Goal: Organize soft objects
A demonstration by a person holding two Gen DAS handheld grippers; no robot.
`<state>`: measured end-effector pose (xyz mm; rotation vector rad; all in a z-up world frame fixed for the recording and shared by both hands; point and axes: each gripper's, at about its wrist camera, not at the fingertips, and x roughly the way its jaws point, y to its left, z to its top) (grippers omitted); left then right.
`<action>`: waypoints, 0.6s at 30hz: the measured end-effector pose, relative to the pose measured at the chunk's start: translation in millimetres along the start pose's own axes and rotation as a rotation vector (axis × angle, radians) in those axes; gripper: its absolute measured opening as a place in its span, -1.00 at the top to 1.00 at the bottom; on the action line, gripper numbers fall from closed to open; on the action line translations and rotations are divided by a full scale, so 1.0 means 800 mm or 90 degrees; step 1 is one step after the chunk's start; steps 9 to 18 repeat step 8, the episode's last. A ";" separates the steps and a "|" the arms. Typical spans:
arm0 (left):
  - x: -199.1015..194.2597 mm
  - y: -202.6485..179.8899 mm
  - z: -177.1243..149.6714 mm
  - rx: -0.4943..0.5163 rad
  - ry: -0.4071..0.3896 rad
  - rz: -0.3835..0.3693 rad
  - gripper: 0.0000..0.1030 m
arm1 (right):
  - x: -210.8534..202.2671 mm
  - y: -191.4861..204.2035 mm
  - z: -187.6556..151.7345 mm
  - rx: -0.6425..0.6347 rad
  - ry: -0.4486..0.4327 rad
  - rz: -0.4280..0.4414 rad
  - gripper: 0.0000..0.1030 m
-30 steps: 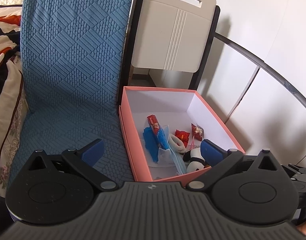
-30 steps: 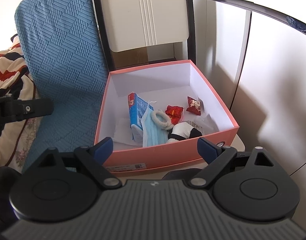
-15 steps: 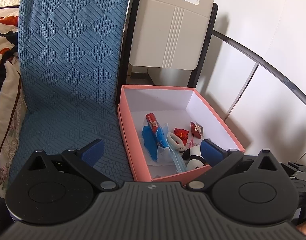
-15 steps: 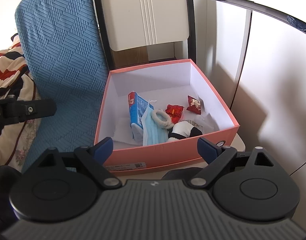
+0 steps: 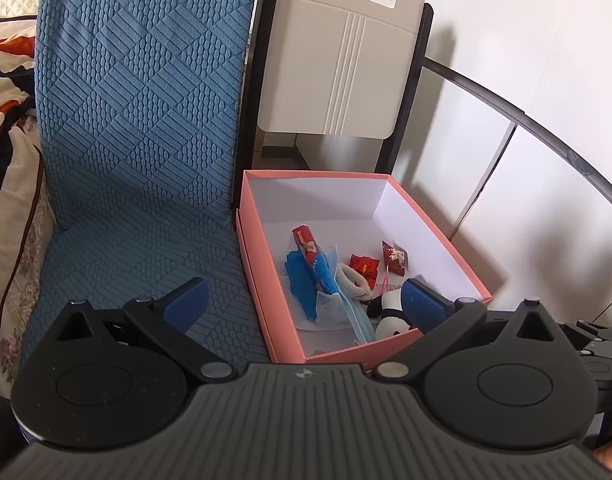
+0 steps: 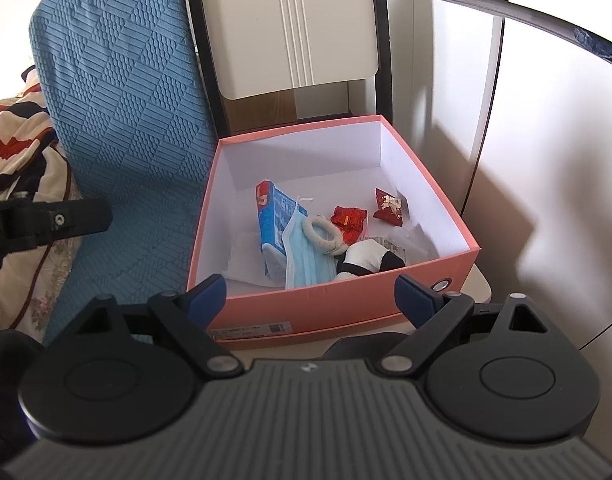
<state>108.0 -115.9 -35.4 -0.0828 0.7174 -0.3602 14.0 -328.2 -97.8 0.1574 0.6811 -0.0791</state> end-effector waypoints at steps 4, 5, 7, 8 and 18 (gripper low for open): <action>0.001 0.000 0.000 0.003 0.004 0.001 -1.00 | 0.000 0.001 0.000 0.001 0.002 0.000 -0.80; 0.001 0.000 0.000 0.005 0.003 0.001 -1.00 | 0.000 0.001 0.000 0.001 0.003 0.000 -0.80; 0.001 0.000 0.000 0.006 0.004 0.001 -1.00 | 0.001 -0.001 0.000 0.003 0.004 -0.001 -0.80; 0.001 0.000 0.000 0.007 0.005 0.001 -1.00 | 0.001 -0.001 0.000 0.002 0.003 -0.001 -0.80; 0.001 0.000 0.000 0.007 0.005 0.001 -1.00 | 0.001 -0.001 0.000 0.002 0.003 -0.001 -0.80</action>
